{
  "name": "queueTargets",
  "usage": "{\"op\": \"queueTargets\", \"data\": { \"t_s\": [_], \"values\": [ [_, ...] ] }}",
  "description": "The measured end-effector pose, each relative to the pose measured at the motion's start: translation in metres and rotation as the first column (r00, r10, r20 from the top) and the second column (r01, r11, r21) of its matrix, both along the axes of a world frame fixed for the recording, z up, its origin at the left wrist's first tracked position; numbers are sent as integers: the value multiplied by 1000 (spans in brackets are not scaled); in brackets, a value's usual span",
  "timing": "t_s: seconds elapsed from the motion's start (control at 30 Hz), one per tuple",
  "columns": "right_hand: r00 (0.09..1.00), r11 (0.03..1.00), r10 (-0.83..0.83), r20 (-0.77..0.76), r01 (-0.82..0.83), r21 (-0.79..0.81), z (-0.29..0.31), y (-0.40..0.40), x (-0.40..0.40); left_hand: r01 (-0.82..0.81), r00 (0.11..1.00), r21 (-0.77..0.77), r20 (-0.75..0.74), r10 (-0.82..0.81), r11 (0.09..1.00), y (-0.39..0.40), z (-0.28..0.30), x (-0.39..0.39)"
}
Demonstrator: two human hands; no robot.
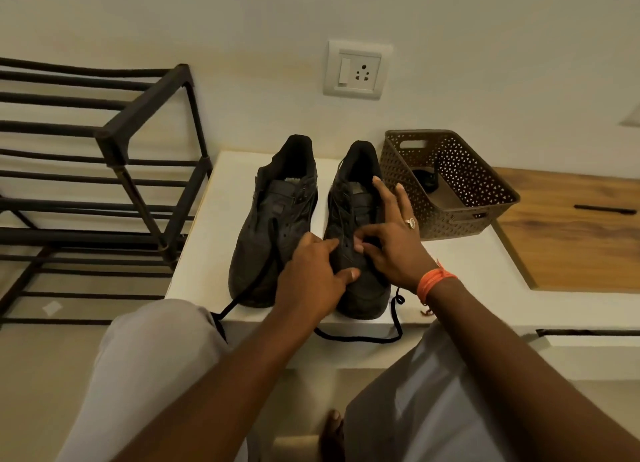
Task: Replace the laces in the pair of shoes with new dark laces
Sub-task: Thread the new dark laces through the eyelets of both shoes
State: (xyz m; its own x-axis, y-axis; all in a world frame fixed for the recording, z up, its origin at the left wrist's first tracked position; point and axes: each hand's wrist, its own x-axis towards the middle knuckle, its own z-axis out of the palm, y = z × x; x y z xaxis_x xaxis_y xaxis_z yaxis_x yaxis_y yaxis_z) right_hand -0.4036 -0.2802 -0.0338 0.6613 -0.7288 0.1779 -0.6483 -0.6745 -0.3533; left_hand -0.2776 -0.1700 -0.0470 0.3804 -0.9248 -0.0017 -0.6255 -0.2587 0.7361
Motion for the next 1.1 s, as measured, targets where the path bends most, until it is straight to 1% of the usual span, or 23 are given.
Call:
{"op": "queueTargets", "data": {
  "t_s": [0.07, 0.1, 0.2, 0.3, 0.37, 0.43, 0.53, 0.6, 0.73, 0.9, 1.1],
  "values": [
    [996, 999, -54, 70, 54, -2, -8, 2, -3, -15, 1000, -17, -17, 15, 1000, 1, -4, -1],
    [991, 996, -92, 102, 89, 32, -9, 2, -4, -16, 999, -25, -38, 16, 1000, 0, -5, -1],
    [969, 967, -169, 178, 128, 222, -13, 2, -5, -26, 997, -45, -75, 22, 999, 1, -9, -1],
    [959, 926, -151, 239, 53, 374, -17, -1, -4, -24, 995, -73, -95, 17, 997, 1, -14, 0],
    [960, 912, -108, 259, -8, 411, -20, -5, -4, -4, 994, -83, -107, -5, 997, 1, -16, 2],
    [953, 893, -99, 286, -42, 449, -24, -9, -4, 18, 990, -86, -135, -30, 996, 1, -18, 4],
    [910, 863, -153, 386, -67, 500, -34, -7, -3, 25, 988, -99, -152, -40, 995, 2, -21, 6],
    [877, 855, -213, 430, -45, 517, -40, -5, -2, 18, 988, -122, -152, -37, 992, 3, -23, 5],
    [901, 845, -281, 331, 69, 531, -43, -4, -2, -6, 988, -153, -154, -18, 988, 5, -25, 3],
    [913, 822, -307, 268, 113, 558, -31, -1, -2, -18, 989, -164, -146, -6, 986, 6, -28, 0],
    [903, 812, -347, 255, 152, 564, -15, 10, 0, -21, 990, -175, -143, -4, 984, 5, -30, 2]
  ]
}}
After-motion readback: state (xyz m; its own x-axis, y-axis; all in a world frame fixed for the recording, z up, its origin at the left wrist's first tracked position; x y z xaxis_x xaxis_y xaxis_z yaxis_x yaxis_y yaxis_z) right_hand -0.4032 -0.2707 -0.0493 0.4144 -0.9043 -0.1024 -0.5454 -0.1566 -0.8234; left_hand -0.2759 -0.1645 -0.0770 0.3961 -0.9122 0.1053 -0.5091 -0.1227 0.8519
